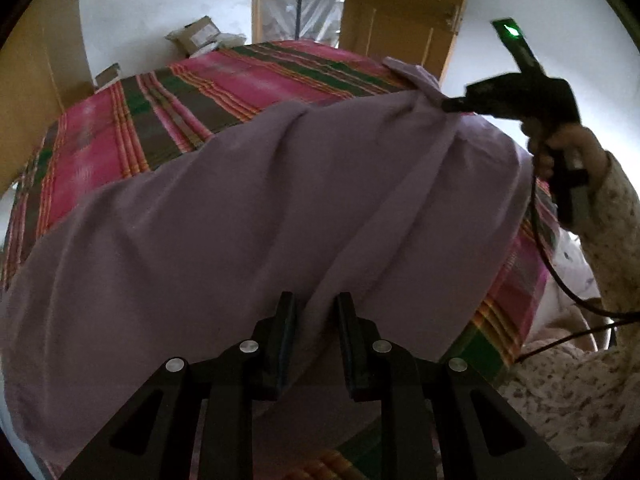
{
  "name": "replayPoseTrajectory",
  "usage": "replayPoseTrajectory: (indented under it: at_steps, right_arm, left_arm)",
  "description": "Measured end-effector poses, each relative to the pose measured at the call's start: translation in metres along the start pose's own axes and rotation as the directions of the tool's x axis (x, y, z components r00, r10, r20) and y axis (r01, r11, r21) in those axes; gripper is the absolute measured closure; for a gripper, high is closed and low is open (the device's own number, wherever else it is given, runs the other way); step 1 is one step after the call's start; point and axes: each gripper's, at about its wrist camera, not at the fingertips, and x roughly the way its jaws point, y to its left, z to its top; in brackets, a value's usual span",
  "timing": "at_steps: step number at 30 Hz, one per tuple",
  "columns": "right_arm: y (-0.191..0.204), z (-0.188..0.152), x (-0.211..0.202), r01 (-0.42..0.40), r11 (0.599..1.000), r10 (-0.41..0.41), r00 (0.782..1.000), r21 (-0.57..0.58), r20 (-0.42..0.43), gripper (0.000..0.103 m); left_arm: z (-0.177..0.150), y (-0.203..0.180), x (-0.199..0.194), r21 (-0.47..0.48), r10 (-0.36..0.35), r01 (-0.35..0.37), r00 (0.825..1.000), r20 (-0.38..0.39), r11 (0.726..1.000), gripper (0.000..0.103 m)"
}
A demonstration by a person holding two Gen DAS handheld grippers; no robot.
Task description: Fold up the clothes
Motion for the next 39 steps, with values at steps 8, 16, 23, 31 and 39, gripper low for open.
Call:
replayPoseTrajectory:
  at_steps: [8, 16, 23, 31, 39]
  right_arm:
    - [-0.011, -0.009, -0.002, -0.011, 0.999, 0.011, 1.0, 0.04, 0.005, 0.1]
    - [-0.004, -0.005, -0.018, -0.059, 0.998, 0.058, 0.994, 0.01, 0.097, 0.101]
    - [-0.001, 0.0, -0.068, -0.095, 0.995, 0.091, 0.965, 0.005, 0.245, 0.101]
    - [-0.007, -0.024, -0.112, -0.09, 0.996, 0.081, 0.936, 0.009, 0.343, 0.101]
    - [-0.039, -0.073, -0.082, -0.056, 0.994, 0.034, 0.972, 0.089, 0.232, 0.101]
  left_arm:
    - [0.0, -0.004, 0.002, 0.033, -0.018, 0.019, 1.0, -0.007, 0.999, 0.082]
    - [0.002, 0.008, -0.009, -0.046, -0.085, 0.088, 0.994, 0.071, 0.995, 0.096]
    - [0.009, 0.011, -0.049, -0.067, -0.098, 0.117, 0.967, 0.233, 0.991, 0.097]
    - [0.0, -0.006, -0.069, -0.006, -0.111, 0.118, 0.956, 0.273, 0.993, 0.097]
    - [-0.023, -0.011, -0.031, -0.006, -0.119, 0.121, 0.983, 0.142, 0.993, 0.097]
